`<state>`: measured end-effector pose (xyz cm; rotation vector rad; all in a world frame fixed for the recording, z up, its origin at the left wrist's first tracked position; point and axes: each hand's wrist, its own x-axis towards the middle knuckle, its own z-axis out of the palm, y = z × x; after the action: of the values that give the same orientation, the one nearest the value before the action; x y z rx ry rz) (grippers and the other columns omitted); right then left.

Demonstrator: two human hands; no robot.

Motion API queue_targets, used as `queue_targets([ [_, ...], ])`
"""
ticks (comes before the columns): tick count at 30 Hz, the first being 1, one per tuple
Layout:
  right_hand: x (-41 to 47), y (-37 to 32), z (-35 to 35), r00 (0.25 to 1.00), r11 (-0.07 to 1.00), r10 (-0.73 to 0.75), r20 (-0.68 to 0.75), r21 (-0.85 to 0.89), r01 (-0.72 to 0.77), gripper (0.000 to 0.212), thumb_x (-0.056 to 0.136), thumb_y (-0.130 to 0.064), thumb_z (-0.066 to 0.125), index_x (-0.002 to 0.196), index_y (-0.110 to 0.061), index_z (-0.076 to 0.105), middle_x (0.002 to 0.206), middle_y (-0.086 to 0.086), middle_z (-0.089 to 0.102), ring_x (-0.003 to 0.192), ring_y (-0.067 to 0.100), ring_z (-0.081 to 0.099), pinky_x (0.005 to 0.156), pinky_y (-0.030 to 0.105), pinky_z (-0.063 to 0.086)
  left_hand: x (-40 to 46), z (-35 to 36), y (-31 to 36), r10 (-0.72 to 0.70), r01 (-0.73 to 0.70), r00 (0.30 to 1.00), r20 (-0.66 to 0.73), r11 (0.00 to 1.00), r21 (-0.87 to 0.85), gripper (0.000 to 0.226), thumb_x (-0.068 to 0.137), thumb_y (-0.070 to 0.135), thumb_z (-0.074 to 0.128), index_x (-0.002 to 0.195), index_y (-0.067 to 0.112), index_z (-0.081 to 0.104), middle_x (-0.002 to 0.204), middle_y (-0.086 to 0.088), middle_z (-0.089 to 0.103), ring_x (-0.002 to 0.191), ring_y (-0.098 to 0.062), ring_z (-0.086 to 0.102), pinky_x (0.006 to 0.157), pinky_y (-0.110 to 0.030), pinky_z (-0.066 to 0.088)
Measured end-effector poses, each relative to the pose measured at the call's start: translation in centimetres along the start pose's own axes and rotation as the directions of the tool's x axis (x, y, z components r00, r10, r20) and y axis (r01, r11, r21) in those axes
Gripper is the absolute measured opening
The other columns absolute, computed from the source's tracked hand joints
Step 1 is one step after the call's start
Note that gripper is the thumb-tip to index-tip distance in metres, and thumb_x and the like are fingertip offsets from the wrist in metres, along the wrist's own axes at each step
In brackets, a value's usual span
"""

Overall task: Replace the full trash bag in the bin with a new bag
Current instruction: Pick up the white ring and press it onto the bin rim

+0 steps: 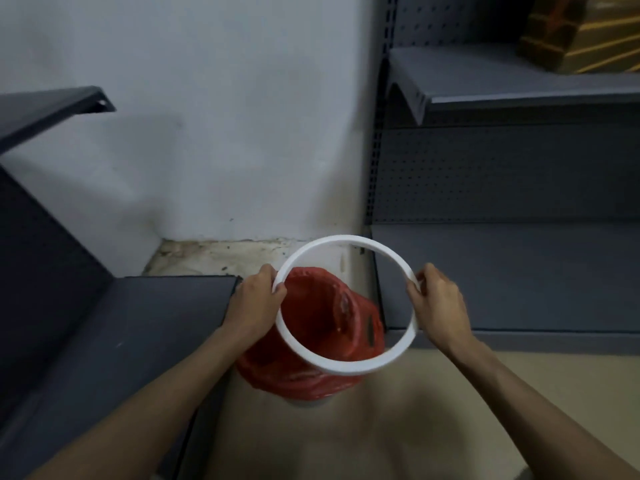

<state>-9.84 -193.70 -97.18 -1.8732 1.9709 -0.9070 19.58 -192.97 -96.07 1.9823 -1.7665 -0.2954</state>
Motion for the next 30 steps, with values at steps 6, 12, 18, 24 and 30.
queue_targets([
  [6, -0.1, -3.6, 3.3, 0.987, 0.996, -0.084, 0.136, 0.027, 0.081, 0.019, 0.096, -0.030, 0.053, 0.086, -0.014, 0.047, 0.084, 0.006, 0.059, 0.072, 0.025, 0.058, 0.065, 0.045, 0.053, -1.4, -2.3, -4.7, -0.127, 0.127, 0.992, 0.011, 0.992, 0.025, 0.012, 0.095, 0.034, 0.052, 0.090, 0.023, 0.053, 0.074, 0.007, 0.060, 0.062, -0.008, 0.056, 0.048, -0.026, 0.039],
  [12, -0.9, -5.3, 5.3, 0.951, 0.977, -0.213, 0.225, 0.019, 0.214, 0.025, 0.100, -0.029, 0.046, 0.122, -0.018, 0.049, 0.110, 0.007, 0.061, 0.094, 0.029, 0.062, 0.080, 0.045, 0.053, -2.3, -2.7, -7.3, -0.160, 0.159, 0.987, 0.022, 0.987, 0.015, 0.013, 0.095, 0.033, 0.051, 0.086, 0.024, 0.050, 0.072, 0.006, 0.061, 0.062, -0.007, 0.057, 0.049, -0.025, 0.042],
  [18, -1.0, -5.8, 6.7, 0.916, 0.963, -0.217, 0.337, -0.080, 0.258, 0.036, 0.102, -0.024, 0.039, 0.138, -0.023, 0.041, 0.107, 0.012, 0.058, 0.089, 0.032, 0.062, 0.079, 0.044, 0.054, -2.1, -2.1, -8.6, -0.169, 0.164, 0.980, 0.106, 0.985, 0.054, 0.012, 0.098, 0.034, 0.047, 0.097, 0.023, 0.050, 0.083, 0.004, 0.064, 0.070, -0.013, 0.062, 0.061, -0.033, 0.052],
  [24, -0.6, -4.8, 7.3, 0.915, 0.961, -0.163, 0.370, -0.152, 0.233, 0.037, 0.102, -0.026, 0.037, 0.140, -0.024, 0.039, 0.108, 0.011, 0.056, 0.089, 0.031, 0.062, 0.080, 0.043, 0.053, -1.6, -0.9, -8.6, -0.029, 0.019, 0.985, 0.170, 0.998, 0.062, 0.035, 0.102, 0.038, 0.038, 0.135, 0.031, 0.040, 0.097, 0.002, 0.068, 0.076, -0.016, 0.065, 0.068, -0.036, 0.055],
  [30, -0.3, -4.2, 8.2, 0.891, 0.952, -0.156, 0.427, -0.175, 0.251, 0.043, 0.102, -0.025, 0.036, 0.145, -0.027, 0.031, 0.103, 0.014, 0.055, 0.085, 0.035, 0.061, 0.078, 0.045, 0.054, -1.1, 0.2, -8.8, -0.035, -0.019, 0.961, 0.275, 0.981, 0.193, 0.051, 0.103, 0.031, 0.034, 0.151, 0.037, 0.019, 0.093, -0.004, 0.067, 0.073, -0.019, 0.063, 0.064, -0.035, 0.053],
])
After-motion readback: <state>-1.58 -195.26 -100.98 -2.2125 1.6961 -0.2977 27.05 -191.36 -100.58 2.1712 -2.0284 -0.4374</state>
